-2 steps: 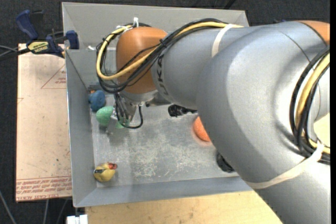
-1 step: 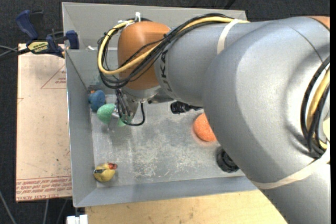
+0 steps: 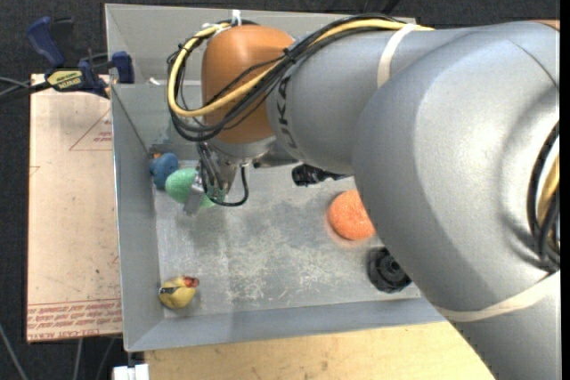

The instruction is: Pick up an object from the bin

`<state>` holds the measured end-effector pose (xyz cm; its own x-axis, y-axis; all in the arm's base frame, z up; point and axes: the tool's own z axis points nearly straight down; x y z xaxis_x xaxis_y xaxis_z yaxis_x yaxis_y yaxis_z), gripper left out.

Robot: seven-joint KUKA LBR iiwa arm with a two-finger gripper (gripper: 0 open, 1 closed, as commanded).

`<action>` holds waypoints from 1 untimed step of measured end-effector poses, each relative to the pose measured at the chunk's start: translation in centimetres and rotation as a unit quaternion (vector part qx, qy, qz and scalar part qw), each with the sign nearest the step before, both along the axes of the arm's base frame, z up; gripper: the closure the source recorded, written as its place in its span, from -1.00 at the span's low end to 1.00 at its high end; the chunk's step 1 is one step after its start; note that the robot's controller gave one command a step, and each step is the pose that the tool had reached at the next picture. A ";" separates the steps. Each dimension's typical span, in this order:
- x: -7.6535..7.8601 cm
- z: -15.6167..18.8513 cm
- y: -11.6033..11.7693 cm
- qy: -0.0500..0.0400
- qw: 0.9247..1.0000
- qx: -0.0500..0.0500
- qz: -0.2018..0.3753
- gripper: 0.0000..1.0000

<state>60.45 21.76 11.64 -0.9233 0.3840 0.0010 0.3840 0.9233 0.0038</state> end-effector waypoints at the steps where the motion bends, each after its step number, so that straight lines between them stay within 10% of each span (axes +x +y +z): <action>1: 0.0 2.0 0.0 0.000 1.000 0.000 0.000 1.00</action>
Offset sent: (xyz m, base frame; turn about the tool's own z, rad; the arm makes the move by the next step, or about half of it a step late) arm 0.0001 0.0000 0.0142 0.0000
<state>60.42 21.75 13.61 -0.9235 0.3836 0.0014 0.3836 0.9235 0.0037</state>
